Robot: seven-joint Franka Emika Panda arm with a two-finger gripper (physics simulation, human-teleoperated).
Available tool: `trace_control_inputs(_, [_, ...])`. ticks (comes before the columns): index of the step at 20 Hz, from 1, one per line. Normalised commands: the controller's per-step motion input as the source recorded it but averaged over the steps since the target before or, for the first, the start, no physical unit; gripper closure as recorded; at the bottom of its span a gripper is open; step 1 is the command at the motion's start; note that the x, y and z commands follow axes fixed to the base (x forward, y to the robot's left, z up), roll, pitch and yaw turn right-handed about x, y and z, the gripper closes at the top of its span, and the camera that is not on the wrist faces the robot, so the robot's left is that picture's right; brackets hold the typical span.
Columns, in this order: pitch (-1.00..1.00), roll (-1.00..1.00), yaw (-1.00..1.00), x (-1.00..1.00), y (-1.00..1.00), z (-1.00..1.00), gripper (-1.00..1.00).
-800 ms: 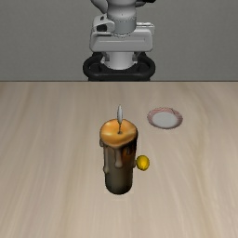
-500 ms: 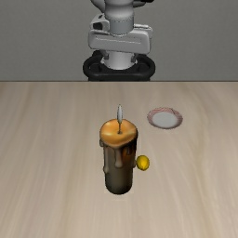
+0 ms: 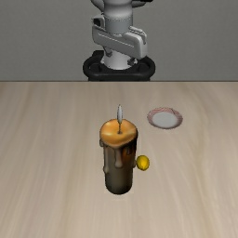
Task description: Pick up the lemon and place it in the plate with the candle lit
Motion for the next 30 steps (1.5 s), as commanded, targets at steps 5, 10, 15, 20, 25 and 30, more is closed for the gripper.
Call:
trace_control_inputs(5, [0.00, 0.00, -0.45, 0.00, 0.00, 0.00, -1.00])
trace_control_inputs(10, [0.00, 0.00, -0.45, 0.00, 0.00, 0.00, -1.00])
trace_control_inputs(15, [0.00, 0.00, -0.49, 0.00, 0.00, 0.00, -1.00])
trace_control_inputs(20, [0.00, 0.00, -0.36, 0.00, 0.20, 0.00, -1.00])
trace_control_inputs(25, [0.00, 0.00, 0.00, 0.00, 1.00, 0.00, -1.00])
trace_control_inputs(30, [0.00, 0.00, 0.00, 0.00, 1.00, 0.00, -1.00])
